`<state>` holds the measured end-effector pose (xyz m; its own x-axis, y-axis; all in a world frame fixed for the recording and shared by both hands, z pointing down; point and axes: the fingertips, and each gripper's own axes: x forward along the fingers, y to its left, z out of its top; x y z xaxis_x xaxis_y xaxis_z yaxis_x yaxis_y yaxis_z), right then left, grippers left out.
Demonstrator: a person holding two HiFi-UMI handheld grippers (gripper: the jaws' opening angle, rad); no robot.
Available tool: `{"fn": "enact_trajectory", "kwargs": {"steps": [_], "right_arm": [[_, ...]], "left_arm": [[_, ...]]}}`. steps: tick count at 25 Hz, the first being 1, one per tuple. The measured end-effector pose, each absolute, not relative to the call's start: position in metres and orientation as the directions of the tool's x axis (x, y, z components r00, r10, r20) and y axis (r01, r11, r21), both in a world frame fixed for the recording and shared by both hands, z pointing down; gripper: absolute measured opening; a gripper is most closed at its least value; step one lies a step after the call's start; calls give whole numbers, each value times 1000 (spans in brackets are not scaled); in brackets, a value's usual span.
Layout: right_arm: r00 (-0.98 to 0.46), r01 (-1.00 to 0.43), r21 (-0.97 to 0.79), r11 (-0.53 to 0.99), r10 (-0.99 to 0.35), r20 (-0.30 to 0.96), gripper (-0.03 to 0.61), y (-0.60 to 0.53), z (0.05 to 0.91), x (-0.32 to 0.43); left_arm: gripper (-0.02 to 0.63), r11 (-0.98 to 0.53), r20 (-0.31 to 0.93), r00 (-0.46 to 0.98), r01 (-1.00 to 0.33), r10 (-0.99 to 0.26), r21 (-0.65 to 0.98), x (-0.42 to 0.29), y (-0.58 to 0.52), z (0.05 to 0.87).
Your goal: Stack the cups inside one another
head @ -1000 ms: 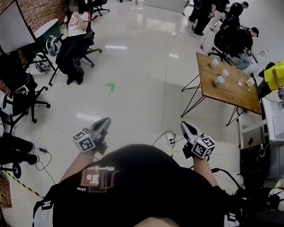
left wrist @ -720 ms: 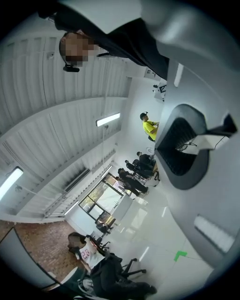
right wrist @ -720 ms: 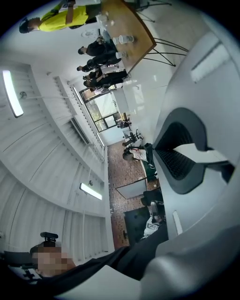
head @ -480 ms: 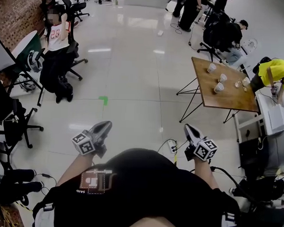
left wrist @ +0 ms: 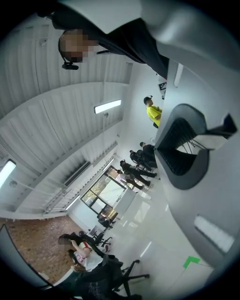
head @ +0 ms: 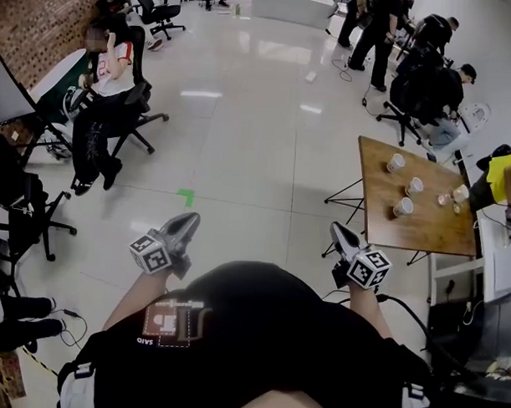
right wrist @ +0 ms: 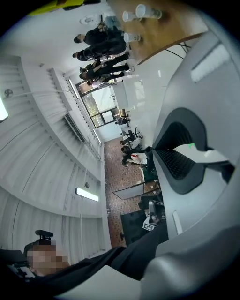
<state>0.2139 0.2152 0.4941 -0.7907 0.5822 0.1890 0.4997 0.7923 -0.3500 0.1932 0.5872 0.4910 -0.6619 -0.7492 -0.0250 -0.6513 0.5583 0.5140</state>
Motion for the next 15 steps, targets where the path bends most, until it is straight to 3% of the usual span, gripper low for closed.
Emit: {"fn": "enact_trajectory", "kwargs": {"steps": [8,15], "right_arm": [[-755,585,-309,750,643,131,14,157,461,94],[-785,539,-321,779,603,146,14,128,474,38]], "left_arm": [[2,587,-33,-682,-651,-730,481,91,503,457],[2,503,-45,-599,-707,-799,497,4,453,468]]}}
